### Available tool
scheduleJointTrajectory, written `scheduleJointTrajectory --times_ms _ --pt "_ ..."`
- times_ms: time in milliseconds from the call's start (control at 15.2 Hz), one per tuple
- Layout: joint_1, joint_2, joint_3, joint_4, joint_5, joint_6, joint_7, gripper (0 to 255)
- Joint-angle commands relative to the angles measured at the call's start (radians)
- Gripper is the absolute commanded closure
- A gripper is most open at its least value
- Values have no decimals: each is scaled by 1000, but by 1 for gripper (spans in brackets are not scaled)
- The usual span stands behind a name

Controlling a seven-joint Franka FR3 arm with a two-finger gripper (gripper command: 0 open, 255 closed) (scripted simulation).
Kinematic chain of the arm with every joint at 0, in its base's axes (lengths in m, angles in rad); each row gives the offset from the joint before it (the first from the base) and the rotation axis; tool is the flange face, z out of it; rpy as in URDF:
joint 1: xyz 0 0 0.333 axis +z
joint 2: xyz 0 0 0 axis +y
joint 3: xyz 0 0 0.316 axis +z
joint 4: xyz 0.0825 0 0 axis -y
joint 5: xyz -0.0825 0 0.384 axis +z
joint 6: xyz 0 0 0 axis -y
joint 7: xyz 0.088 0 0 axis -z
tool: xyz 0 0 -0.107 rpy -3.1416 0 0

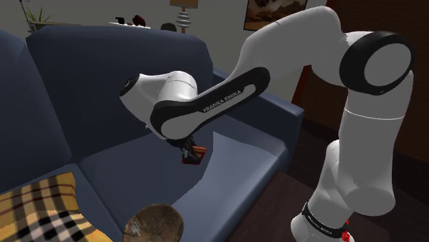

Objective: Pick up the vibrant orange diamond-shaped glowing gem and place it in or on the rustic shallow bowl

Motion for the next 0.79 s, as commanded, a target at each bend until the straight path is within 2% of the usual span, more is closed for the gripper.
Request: scheduleJointTrajectory --times_ms 0,396,726 --pt "32 31 21 47 14 -33 41 255" --pt "126 151 66 221 37 -130 148 255" --pt "217 279 90 414 43 -223 228 255"
